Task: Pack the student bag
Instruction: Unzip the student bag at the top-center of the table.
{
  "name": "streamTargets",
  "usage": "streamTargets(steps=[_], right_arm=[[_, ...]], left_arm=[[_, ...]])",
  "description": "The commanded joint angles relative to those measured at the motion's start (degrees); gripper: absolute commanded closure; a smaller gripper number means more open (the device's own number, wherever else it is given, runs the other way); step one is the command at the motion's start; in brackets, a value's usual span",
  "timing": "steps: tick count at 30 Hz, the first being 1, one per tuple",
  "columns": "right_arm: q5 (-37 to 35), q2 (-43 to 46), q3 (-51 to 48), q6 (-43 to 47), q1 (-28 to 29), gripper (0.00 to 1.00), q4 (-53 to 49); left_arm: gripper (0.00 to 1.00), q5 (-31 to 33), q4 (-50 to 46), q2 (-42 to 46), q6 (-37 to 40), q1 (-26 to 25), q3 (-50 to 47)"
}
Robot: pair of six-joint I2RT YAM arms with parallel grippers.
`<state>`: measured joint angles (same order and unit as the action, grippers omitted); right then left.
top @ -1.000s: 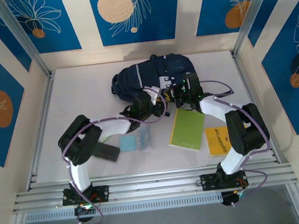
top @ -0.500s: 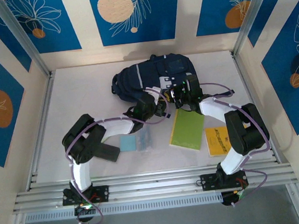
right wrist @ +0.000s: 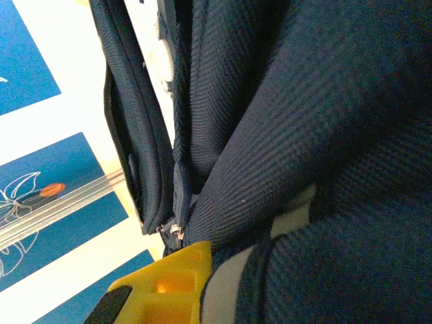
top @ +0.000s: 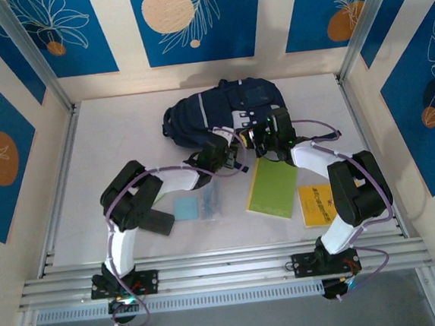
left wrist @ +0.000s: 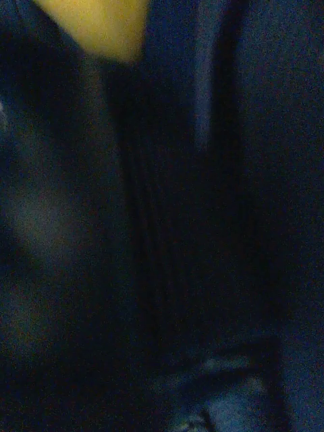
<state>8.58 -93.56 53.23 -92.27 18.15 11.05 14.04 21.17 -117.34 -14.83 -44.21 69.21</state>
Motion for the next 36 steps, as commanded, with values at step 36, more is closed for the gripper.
streamTargets(steps=[36], right_arm=[[5.2,1.3,1.3,-1.4,-1.1,1.00,6.3]], left_arm=[[0.67,-11.4,-2.4,0.9,-3.2,3.0,2.8]])
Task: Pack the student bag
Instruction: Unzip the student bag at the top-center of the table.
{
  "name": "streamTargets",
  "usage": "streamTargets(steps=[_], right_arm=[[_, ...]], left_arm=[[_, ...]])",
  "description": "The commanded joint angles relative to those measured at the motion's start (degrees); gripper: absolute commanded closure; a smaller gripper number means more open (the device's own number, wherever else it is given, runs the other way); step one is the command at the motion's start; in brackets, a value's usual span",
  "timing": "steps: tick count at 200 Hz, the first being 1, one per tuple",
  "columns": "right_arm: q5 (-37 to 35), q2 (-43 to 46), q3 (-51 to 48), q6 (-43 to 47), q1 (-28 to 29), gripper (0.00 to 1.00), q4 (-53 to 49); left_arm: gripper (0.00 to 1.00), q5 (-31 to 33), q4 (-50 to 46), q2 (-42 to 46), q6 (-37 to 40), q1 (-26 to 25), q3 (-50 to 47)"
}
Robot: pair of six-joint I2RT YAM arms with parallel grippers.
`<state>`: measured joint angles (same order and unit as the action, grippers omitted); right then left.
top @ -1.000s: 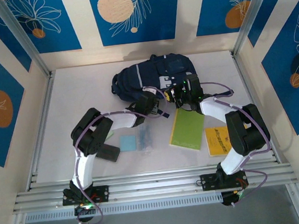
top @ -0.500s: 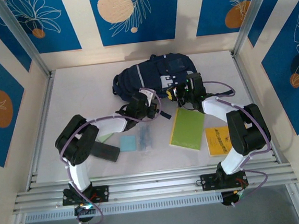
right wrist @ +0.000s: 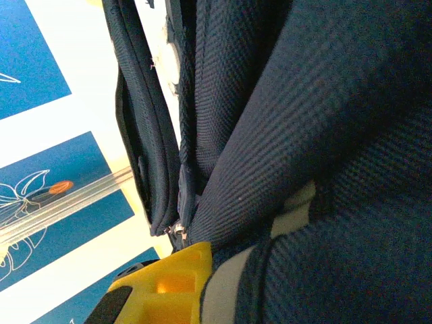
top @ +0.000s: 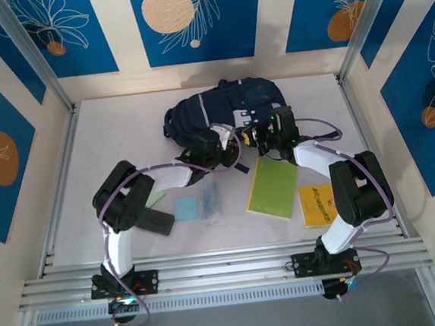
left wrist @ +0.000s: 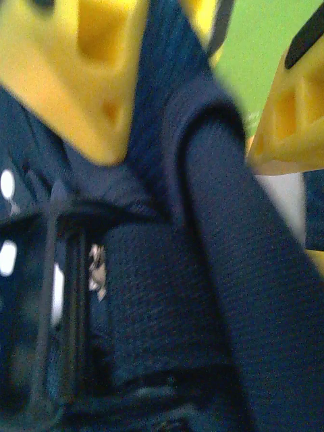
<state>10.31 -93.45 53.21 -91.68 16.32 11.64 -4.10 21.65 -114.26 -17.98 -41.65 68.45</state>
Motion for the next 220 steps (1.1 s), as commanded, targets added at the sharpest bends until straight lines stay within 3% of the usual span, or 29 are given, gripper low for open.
streamTargets(steps=[1,32,58,91,119,176,220], right_arm=[[3.8,1.3,1.1,-2.4,0.9,1.00,6.2],[4.8,1.2,0.7,-3.6,1.5,1.00,7.5],[4.2,0.7,0.0,-3.9,1.3,1.00,7.6],[3.6,-0.5,-0.5,-3.9,0.5,1.00,8.3],[2.4,-0.9,-0.3,-2.4,-0.5,1.00,7.4],[2.8,0.3,-0.5,1.7,-3.8,1.00,4.4],[3.1,1.5,-1.5,3.4,-6.9,1.00,3.0]], left_arm=[[0.68,8.0,-3.4,-2.6,-0.4,0.4,4.1],[0.75,8.5,-1.0,-3.2,-1.6,0.4,5.1],[1.00,5.9,1.3,-2.1,-3.8,0.5,4.8],[1.00,0.7,6.0,1.9,-9.3,0.5,0.1],[1.00,0.4,5.1,5.6,-11.4,0.6,-4.5],[1.00,2.3,-6.7,6.7,-6.2,6.8,-5.7],[1.00,8.0,-17.7,8.6,-1.9,11.1,-4.4]])
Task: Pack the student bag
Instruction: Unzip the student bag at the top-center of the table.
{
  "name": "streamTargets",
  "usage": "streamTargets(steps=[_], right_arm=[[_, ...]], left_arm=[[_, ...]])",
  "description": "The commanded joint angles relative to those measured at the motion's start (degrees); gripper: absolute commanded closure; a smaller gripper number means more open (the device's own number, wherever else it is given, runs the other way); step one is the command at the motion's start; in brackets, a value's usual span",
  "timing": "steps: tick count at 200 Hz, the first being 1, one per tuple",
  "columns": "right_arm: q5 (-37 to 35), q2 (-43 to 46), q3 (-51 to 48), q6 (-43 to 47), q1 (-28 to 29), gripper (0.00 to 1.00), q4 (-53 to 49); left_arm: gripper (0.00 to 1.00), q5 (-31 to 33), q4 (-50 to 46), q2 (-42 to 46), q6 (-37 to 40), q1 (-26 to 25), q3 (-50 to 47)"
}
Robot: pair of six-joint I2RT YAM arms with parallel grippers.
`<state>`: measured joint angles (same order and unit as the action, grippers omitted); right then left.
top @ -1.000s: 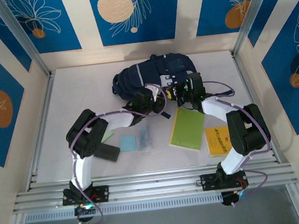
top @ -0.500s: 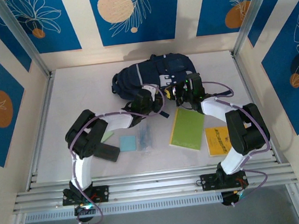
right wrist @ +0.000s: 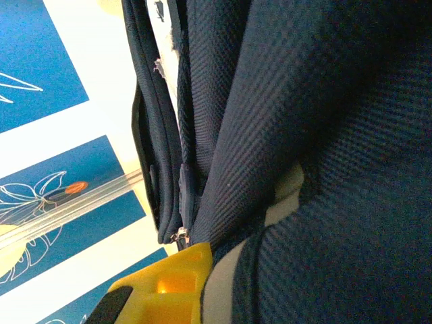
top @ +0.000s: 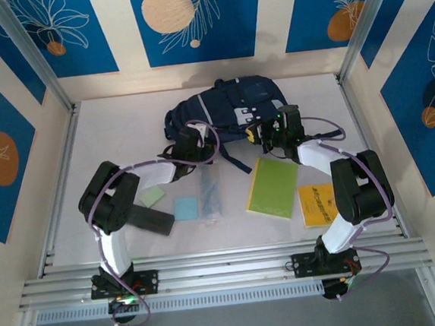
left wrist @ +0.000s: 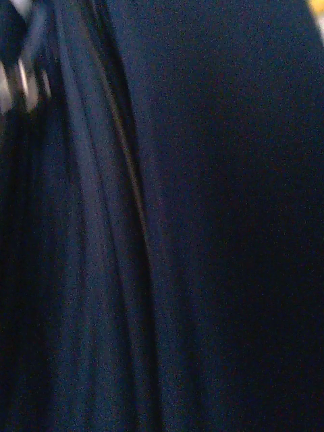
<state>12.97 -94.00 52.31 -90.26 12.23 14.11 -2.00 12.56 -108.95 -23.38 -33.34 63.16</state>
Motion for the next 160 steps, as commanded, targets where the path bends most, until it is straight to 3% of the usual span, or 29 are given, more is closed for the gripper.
streamTargets(steps=[1,30,64,95,108,128,142,160], right_arm=[[0.4,2.0,-0.6,2.0,-2.8,1.00,0.5],[0.0,2.4,1.5,7.9,-5.4,1.00,-4.2],[1.0,-1.6,9.7,19.6,-8.9,1.00,-11.9],[4.0,-8.4,19.3,26.1,-9.7,1.00,-18.1],[6.5,-10.4,22.0,27.0,-9.7,0.82,-19.8],[8.3,-9.7,22.5,28.8,-9.4,0.40,-23.2],[8.7,-7.1,20.1,29.9,-9.2,0.16,-25.4],[10.3,-2.5,14.8,29.9,-9.0,0.04,-26.2]], left_arm=[[1.00,6.2,-8.7,3.4,3.6,2.9,0.8],[1.00,8.9,-12.0,6.2,6.3,5.5,-0.6],[1.00,-0.3,-18.7,9.3,11.5,5.3,1.5],[1.00,-5.5,-24.3,11.0,11.1,0.1,4.8],[1.00,-8.3,-23.3,11.0,8.3,-1.8,5.5],[1.00,-11.3,-22.5,9.1,3.9,-3.5,8.6],[1.00,-12.2,-21.6,7.4,1.8,-4.1,11.0],[1.00,-13.4,-20.3,5.3,-1.1,-4.3,13.7]])
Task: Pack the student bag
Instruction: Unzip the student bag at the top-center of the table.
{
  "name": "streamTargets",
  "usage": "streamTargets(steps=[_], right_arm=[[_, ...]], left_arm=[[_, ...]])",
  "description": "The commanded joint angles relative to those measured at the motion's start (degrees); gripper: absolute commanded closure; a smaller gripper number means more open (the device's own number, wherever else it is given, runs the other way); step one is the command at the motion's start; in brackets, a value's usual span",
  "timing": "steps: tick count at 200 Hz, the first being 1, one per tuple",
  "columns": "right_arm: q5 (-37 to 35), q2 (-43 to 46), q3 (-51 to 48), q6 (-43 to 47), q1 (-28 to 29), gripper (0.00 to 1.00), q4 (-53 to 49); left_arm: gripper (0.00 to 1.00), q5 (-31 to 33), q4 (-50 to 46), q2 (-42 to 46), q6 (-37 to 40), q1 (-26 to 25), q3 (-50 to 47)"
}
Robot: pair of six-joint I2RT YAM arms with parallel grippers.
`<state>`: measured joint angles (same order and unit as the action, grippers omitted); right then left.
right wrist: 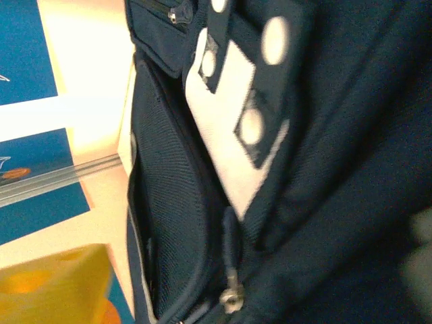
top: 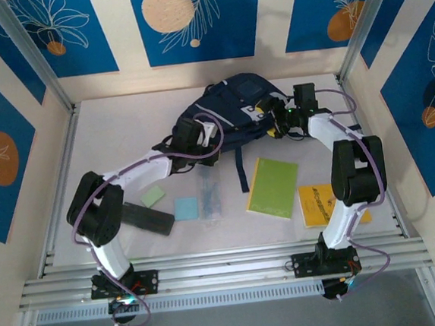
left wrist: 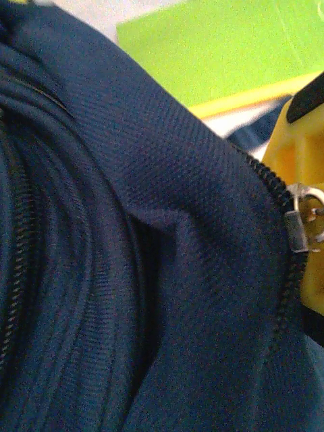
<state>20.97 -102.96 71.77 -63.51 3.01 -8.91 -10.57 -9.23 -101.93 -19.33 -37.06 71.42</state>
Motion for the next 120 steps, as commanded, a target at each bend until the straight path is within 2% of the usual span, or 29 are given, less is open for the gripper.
streamTargets(steps=[1,28,53,89,103,112,120], right_arm=[[2.5,6.7,-5.1,3.0,0.2,0.04,-3.1],[5.1,13.3,-13.3,0.6,2.7,0.01,-1.8],[3.6,15.8,-18.7,-5.4,7.6,0.00,4.2],[-0.2,8.0,-19.6,-14.3,13.6,0.01,19.5],[-3.0,4.5,-18.7,-15.5,14.4,0.02,22.2],[-5.0,2.2,-18.3,-15.8,14.8,0.05,24.8],[-6.4,0.7,-18.1,-16.1,15.1,0.12,26.6]], left_arm=[[1.00,-4.9,1.5,-1.9,-5.3,-0.6,5.7],[1.00,-5.3,-0.6,-4.2,-7.1,-1.0,9.9],[1.00,-5.6,-1.2,-4.0,-8.6,-1.6,10.0],[1.00,-4.4,-6.3,-2.2,-8.8,-3.2,8.7],[1.00,-3.9,-8.8,-1.2,-8.4,-3.3,7.8],[1.00,-3.3,-10.6,-0.7,-7.9,-3.5,7.3],[1.00,-3.0,-12.2,-0.5,-7.5,-3.5,7.0]])
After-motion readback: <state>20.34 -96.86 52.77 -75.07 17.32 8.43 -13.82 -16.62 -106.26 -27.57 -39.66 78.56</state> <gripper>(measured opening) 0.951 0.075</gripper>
